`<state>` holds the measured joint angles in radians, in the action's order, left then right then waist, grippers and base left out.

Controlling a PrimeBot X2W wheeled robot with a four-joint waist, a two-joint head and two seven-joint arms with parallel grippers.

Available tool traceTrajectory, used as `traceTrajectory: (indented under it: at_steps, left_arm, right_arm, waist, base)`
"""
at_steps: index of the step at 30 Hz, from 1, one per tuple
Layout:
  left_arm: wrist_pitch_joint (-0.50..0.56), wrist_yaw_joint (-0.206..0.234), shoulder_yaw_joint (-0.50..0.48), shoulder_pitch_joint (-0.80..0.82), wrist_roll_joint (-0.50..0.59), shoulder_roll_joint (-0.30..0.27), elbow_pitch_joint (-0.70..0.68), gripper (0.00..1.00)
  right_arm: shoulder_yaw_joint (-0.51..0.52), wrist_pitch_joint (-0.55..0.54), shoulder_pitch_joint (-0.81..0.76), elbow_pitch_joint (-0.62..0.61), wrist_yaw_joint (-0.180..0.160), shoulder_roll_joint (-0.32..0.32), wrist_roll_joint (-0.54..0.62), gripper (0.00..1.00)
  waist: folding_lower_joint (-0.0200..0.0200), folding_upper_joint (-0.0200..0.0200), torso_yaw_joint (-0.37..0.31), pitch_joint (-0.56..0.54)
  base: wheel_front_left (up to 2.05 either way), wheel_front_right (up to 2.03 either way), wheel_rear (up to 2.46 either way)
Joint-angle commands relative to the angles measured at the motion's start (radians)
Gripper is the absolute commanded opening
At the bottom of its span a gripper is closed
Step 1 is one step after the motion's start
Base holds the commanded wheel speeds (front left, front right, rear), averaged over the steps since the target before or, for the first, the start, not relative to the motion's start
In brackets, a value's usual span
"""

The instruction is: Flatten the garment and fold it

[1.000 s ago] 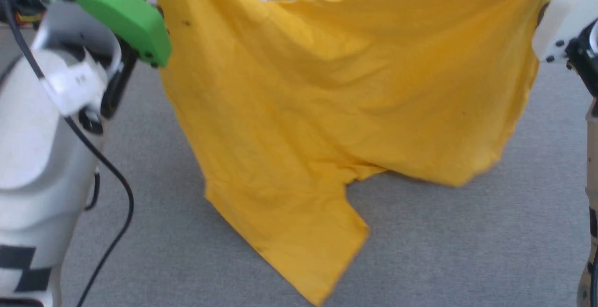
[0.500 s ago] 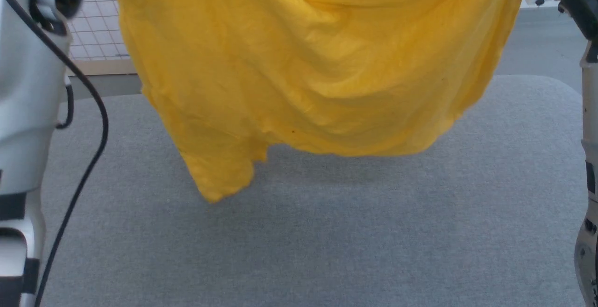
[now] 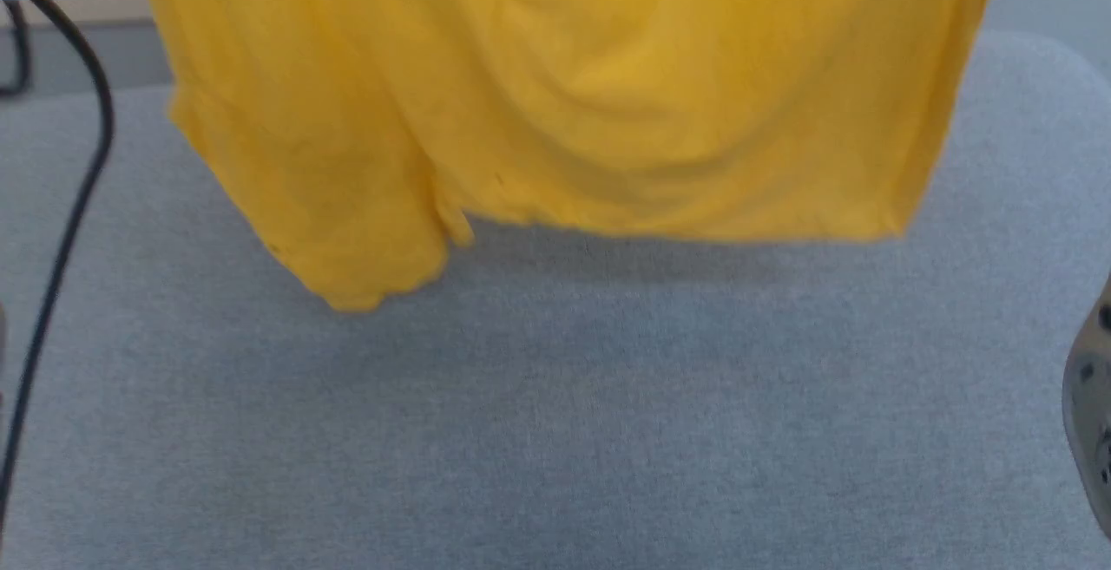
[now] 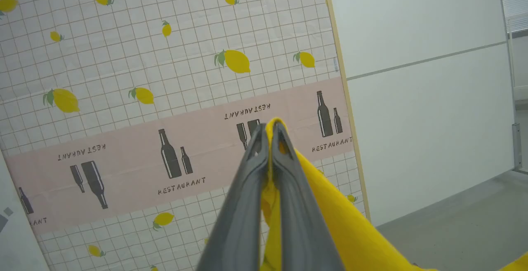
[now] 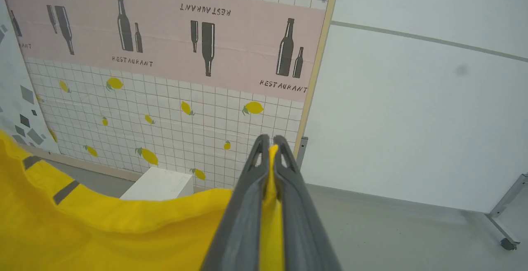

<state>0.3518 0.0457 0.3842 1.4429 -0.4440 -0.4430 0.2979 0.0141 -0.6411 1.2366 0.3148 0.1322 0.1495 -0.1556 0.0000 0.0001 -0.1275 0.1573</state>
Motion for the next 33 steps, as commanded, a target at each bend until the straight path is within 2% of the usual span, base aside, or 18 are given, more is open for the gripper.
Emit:
traceTrajectory:
  at_steps: [1, 9, 13, 17, 22, 26, 30, 33]
  left_arm:
    - [-0.027, 0.007, -0.004, 0.047, 0.022, 0.003, 0.008, 0.00]
    - [-0.215, 0.008, -0.016, 0.263, 0.090, 0.024, 0.104, 0.00]
    - [-0.287, -0.011, -0.019, 0.333, 0.099, 0.026, 0.148, 0.00]
    - [-0.360, -0.052, -0.013, 0.364, 0.096, 0.025, 0.176, 0.00]
    - [-0.424, -0.108, 0.006, 0.331, 0.089, 0.000, 0.209, 0.00]
    - [-0.463, -0.142, 0.020, 0.269, 0.059, -0.017, 0.196, 0.00]
    - [-0.480, -0.161, 0.026, 0.168, -0.007, -0.029, 0.124, 0.00]
    - [-0.483, -0.167, 0.034, 0.033, -0.060, -0.048, 0.028, 0.00]
  right_arm:
    - [0.010, 0.017, 0.043, 0.011, -0.002, -0.011, 0.017, 0.00]
    - [0.072, 0.154, 0.247, 0.116, -0.002, -0.052, 0.104, 0.00]
    - [0.087, 0.225, 0.314, 0.162, -0.002, -0.053, 0.143, 0.00]
    - [0.094, 0.289, 0.355, 0.198, -0.002, -0.038, 0.166, 0.00]
    - [0.068, 0.364, 0.347, 0.246, -0.002, -0.014, 0.162, 0.00]
    - [0.003, 0.407, 0.300, 0.259, -0.002, 0.016, 0.113, 0.00]
    - [-0.068, 0.426, 0.220, 0.205, -0.002, 0.070, 0.023, 0.00]
    - [-0.109, 0.428, 0.108, 0.124, -0.002, 0.119, -0.057, 0.00]
  waist:
    - [0.0000, -0.0001, -0.049, 0.193]
    - [0.0000, -0.0001, -0.039, 0.373]
    - [0.0000, -0.0001, -0.016, 0.436]
    - [0.0000, -0.0001, 0.011, 0.500]
    - [0.0000, -0.0001, 0.028, 0.551]
    - [0.0000, -0.0001, 0.036, 0.560]
    - [0.0000, -0.0001, 0.052, 0.547]
    - [0.0000, -0.0001, 0.064, 0.506]
  base:
    - [0.00, 0.00, 0.00]
    - [0.00, 0.00, 0.00]
    - [0.00, 0.00, 0.00]
    - [0.00, 0.00, 0.00]
    - [0.00, 0.00, 0.00]
    - [0.00, 0.00, 0.00]
    - [0.00, 0.00, 0.00]
    - [0.00, 0.00, 0.00]
